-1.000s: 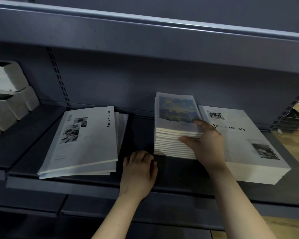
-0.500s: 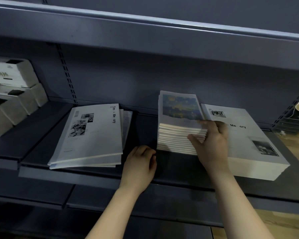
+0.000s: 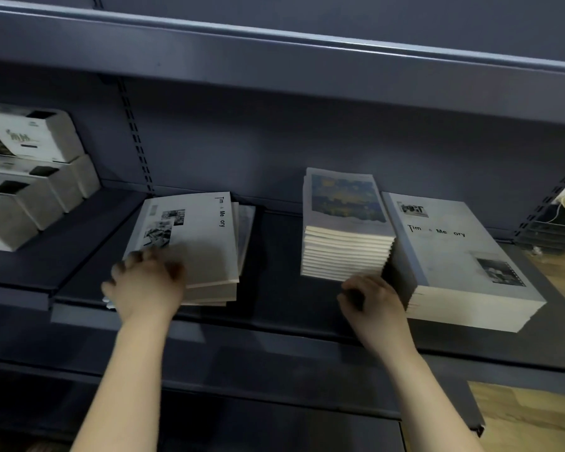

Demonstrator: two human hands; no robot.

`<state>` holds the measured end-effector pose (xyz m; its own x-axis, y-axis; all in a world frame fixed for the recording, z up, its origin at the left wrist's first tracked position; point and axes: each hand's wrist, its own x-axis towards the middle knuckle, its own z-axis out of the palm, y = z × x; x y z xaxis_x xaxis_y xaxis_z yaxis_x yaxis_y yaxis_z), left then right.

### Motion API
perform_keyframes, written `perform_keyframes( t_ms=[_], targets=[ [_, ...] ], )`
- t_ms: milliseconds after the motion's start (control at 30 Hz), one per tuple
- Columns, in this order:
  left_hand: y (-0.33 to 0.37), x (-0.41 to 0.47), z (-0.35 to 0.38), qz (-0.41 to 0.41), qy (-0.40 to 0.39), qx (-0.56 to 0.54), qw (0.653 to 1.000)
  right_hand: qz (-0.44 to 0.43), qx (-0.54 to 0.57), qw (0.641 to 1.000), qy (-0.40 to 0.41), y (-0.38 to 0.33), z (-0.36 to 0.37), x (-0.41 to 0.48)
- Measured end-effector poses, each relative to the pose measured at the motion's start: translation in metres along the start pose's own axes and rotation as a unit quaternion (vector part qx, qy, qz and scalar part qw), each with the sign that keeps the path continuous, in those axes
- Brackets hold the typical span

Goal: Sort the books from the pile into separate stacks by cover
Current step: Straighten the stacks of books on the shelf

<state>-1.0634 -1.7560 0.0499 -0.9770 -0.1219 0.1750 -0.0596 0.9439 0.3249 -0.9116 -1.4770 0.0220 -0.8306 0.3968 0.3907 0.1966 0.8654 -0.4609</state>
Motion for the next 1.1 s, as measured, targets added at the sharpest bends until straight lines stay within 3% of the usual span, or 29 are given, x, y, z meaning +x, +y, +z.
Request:
perform_keyframes(
  t_ms=[200,333,467,567,767,933,1100],
  targets=[
    [-0.01,0.018,-0.013,-0.099,-0.087,-0.044,0.99,0.017,-0.029,0.999,-0.014,0.0,0.01,-0.01],
    [-0.015,0.027,-0.021,-0.099,-0.049,-0.072,0.991,0.017,-0.025,0.999,-0.011,0.001,0.011,-0.01],
    [-0.017,0.031,-0.022,-0.055,-0.011,-0.191,0.98,0.009,-0.021,1.0,-0.005,0.002,0.012,-0.01],
    [-0.017,0.021,-0.026,-0.025,0.018,-0.382,0.924,0.004,-0.02,1.0,-0.006,0.002,0.012,-0.01],
    [-0.007,0.007,-0.045,0.025,0.056,-0.578,0.814,0.0,-0.014,1.0,-0.028,0.004,0.008,-0.011],
    [0.022,-0.017,-0.058,0.05,0.018,-0.673,0.738,0.013,0.033,0.996,-0.082,0.003,-0.006,-0.009],
    [0.069,-0.045,-0.048,0.073,-0.027,-0.707,0.703,0.075,0.2,0.975,-0.059,-0.004,-0.046,0.0]
  ],
)
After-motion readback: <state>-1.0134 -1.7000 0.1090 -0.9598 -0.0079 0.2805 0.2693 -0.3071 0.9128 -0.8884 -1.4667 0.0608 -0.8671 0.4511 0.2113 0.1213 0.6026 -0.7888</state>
